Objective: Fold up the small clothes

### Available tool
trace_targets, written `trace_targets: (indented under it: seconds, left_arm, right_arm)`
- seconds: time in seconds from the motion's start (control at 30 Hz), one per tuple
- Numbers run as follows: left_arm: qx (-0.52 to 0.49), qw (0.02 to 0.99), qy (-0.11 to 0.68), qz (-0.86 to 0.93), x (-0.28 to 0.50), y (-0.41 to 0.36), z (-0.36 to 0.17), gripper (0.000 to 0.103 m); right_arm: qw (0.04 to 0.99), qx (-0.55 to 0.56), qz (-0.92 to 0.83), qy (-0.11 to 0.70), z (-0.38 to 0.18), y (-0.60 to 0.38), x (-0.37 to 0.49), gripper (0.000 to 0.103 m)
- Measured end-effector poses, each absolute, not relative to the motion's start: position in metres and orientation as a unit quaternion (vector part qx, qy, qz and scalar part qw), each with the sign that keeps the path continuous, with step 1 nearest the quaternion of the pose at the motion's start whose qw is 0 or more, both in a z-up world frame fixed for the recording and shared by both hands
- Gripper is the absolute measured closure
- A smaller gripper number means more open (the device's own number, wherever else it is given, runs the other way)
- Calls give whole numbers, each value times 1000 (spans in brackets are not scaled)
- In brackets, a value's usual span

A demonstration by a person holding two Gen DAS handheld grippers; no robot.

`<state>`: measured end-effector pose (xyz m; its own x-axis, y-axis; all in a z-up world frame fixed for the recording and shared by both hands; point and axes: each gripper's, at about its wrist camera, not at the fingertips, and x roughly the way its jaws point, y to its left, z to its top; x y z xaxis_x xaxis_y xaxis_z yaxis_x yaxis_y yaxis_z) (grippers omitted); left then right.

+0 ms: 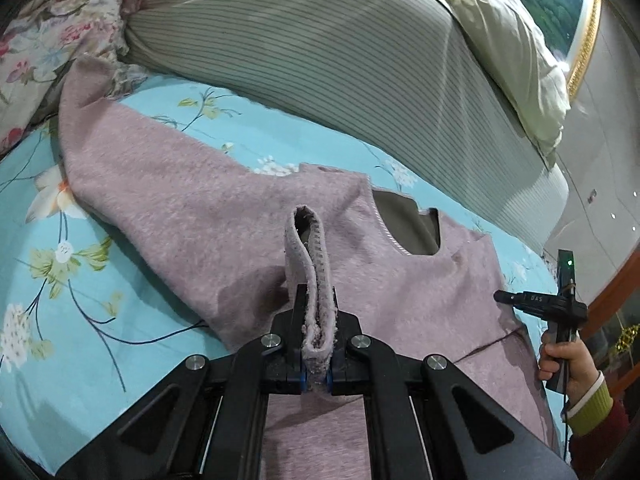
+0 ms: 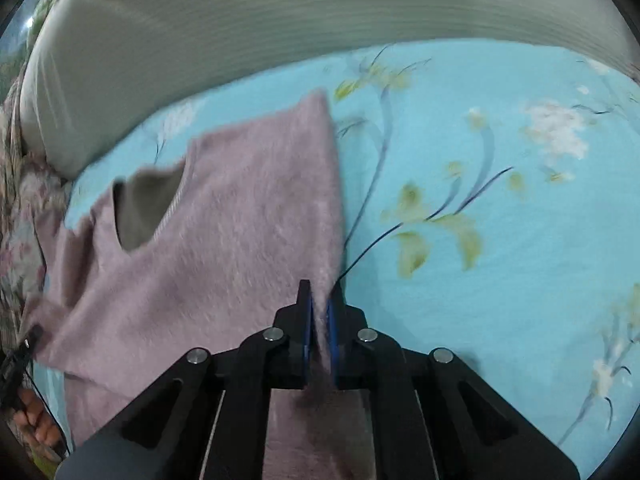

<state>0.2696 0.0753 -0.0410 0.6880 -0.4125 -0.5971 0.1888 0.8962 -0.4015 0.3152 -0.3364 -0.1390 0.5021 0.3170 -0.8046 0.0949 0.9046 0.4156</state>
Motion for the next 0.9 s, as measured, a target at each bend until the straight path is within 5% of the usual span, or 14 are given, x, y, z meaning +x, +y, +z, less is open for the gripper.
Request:
trace_targets:
  seconds: [0.23,0.4,0.47,0.57,0.77,0.9]
  left_arm:
    - [-143,901,367,-183,274,53,-52,98]
    - [-152,887,397,-180,276,55,-68,98]
    - [-146,888,401,-173,275,57,-69,98]
    - [-132,890,405,-160,274,60,-69,98]
    - [-119,899,402,-129,263,87,-59,87]
    - [-139,906,389,-89,270,135,-47,62]
  right_arm:
    - [839,194,25,507,-145,-360,314,101]
    - [871,153,31,466,-109,-330,285,94]
    - [872,156,89,455,-103,-304,272,60]
    - [850,155,164,475,-117,-266,263,47]
    - [829,167,163,508,-138,-253,252,47]
    - [833,167,176,497,-125,-250,237,47]
